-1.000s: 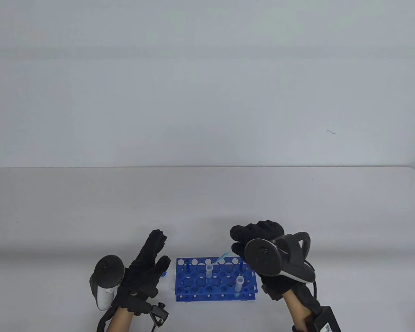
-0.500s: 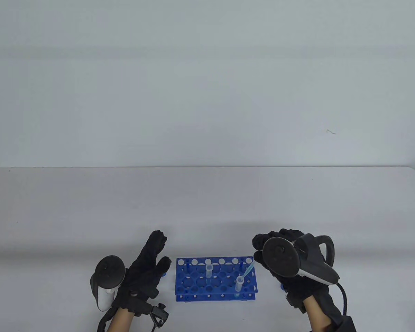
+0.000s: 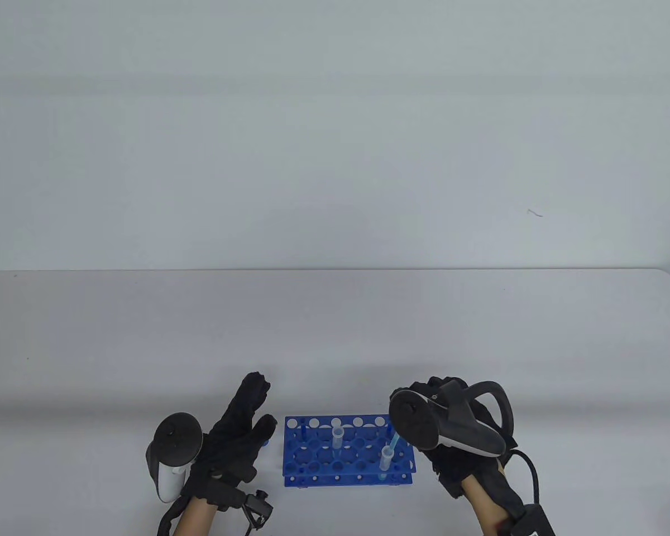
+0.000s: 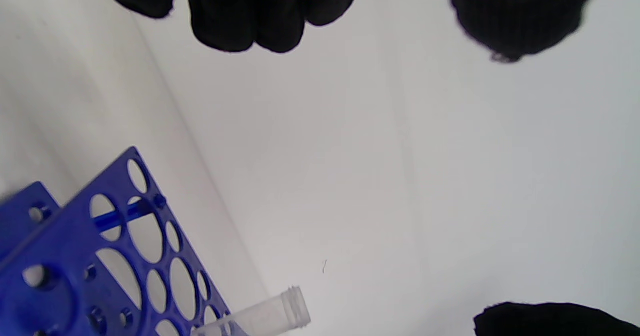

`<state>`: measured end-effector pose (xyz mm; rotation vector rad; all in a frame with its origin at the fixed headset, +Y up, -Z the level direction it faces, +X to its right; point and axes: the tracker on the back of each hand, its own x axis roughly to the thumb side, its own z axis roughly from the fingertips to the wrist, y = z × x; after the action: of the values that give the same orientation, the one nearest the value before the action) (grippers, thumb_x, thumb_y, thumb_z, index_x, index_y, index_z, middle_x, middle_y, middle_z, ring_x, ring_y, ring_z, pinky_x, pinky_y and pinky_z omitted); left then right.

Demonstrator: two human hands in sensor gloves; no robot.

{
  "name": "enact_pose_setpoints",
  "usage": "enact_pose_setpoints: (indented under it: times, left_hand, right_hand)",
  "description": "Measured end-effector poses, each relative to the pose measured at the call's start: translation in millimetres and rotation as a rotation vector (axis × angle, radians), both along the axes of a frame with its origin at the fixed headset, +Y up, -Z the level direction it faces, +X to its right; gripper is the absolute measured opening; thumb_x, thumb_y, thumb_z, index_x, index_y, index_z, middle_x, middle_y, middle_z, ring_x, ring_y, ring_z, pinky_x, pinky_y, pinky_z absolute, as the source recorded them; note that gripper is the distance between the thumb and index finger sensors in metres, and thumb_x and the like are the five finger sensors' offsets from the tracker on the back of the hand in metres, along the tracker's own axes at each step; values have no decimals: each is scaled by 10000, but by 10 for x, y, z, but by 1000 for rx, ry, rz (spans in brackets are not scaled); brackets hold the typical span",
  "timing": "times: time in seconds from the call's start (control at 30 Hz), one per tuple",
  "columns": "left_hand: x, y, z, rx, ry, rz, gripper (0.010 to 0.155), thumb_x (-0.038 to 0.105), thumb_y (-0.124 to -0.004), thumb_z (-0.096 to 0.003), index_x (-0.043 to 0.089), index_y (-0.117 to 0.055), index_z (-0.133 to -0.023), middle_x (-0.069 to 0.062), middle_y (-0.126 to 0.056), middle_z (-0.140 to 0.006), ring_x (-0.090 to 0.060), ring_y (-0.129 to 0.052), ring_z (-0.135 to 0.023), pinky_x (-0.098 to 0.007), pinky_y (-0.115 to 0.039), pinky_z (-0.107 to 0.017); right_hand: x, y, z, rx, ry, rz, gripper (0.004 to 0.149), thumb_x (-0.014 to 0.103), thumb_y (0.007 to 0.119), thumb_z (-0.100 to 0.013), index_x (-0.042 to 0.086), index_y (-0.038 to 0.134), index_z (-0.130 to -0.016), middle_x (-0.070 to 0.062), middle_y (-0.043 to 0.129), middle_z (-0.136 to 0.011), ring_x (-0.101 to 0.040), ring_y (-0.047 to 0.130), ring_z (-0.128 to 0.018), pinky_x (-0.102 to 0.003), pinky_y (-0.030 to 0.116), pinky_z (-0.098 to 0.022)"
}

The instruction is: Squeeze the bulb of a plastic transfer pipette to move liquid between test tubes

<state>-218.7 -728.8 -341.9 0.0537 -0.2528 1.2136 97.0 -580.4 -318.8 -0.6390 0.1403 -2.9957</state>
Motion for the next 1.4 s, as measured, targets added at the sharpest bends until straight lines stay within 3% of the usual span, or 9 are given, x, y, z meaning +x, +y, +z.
enact_pose_setpoints:
  times: [0.7,1.4]
  left_hand:
    - [1,1,4,1,1,-1,996,719,-618,-412,213,-277,-1199,-101,-403,-1264,-368,-470,-1146,-644,-410,-843]
    - [0,2,2,3,-1,1,996,720,-618,-412,215,-276,-1199,-100,-402,-1265,-369,-468,-1146,-643,-410,-844]
  right_hand:
    - [-132,-119,-3,63,37,117,411,367,859,-326,221,916,-706,37,1042,-545,-181,1010,-474,-527,748,-588]
    - [-111,-76,16,134,65,104,386,389,845,-310,226,931,-649,52,1049,-485,-168,1015,-438,-512,759,-582]
